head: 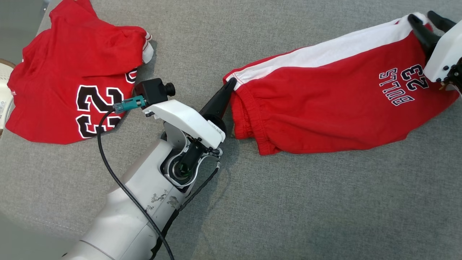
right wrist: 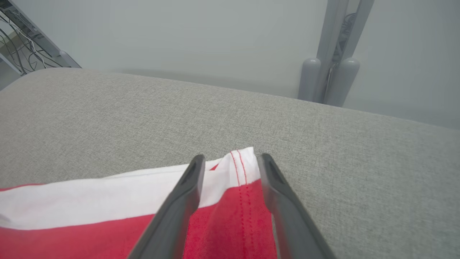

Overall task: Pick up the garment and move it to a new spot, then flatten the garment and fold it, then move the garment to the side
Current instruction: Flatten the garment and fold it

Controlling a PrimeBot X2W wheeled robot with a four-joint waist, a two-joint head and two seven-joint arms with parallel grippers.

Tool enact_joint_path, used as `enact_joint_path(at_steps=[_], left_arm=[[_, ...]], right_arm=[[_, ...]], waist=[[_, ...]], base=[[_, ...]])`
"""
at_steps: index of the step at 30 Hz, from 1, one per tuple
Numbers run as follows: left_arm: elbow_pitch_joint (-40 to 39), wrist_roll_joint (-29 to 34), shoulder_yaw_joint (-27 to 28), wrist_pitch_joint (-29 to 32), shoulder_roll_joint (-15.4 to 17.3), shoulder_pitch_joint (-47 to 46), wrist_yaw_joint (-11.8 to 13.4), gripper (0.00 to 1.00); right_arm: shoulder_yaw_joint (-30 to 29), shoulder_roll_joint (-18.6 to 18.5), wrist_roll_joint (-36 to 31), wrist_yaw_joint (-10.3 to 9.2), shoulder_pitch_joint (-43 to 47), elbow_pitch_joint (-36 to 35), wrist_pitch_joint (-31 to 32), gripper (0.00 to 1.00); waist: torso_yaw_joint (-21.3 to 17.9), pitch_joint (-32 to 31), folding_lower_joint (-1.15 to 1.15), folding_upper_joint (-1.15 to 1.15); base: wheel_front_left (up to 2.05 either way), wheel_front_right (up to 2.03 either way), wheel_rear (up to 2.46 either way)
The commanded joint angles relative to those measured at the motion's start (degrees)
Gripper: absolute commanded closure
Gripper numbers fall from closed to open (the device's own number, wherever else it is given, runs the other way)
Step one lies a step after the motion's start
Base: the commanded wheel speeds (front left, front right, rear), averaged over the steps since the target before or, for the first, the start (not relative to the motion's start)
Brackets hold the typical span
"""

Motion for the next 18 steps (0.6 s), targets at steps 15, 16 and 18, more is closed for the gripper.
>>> enact_joint_path(at_steps=[15, 16, 18], left_arm=[[5.14, 5.69, -2.32, -8.43, 3.4, 0.48, -0.31, 0.0], [5.58, 6.6, -2.22, -9.5, 3.59, 0.65, -0.31, 0.0], [6.22, 9.52, -1.94, -11.06, 4.52, 0.74, -0.04, 0.0]], right_arm=[[1.06, 0.5, -0.93, 0.01, 3.8, 1.93, -9.03, 0.0], [1.07, 0.58, -0.79, 0.01, 4.54, 1.39, -9.97, 0.0], [1.16, 0.65, -1.42, 0.01, 6.02, 0.48, -11.55, 0.0]], waist=[[-2.55, -7.26, 0.0, 0.0], [-2.93, -8.22, 0.0, 0.0], [-3.81, -10.22, 0.0, 0.0]], base=[[0.0, 0.0, 0.0], [0.0, 0.0, 0.0], [0.0, 0.0, 0.0]])
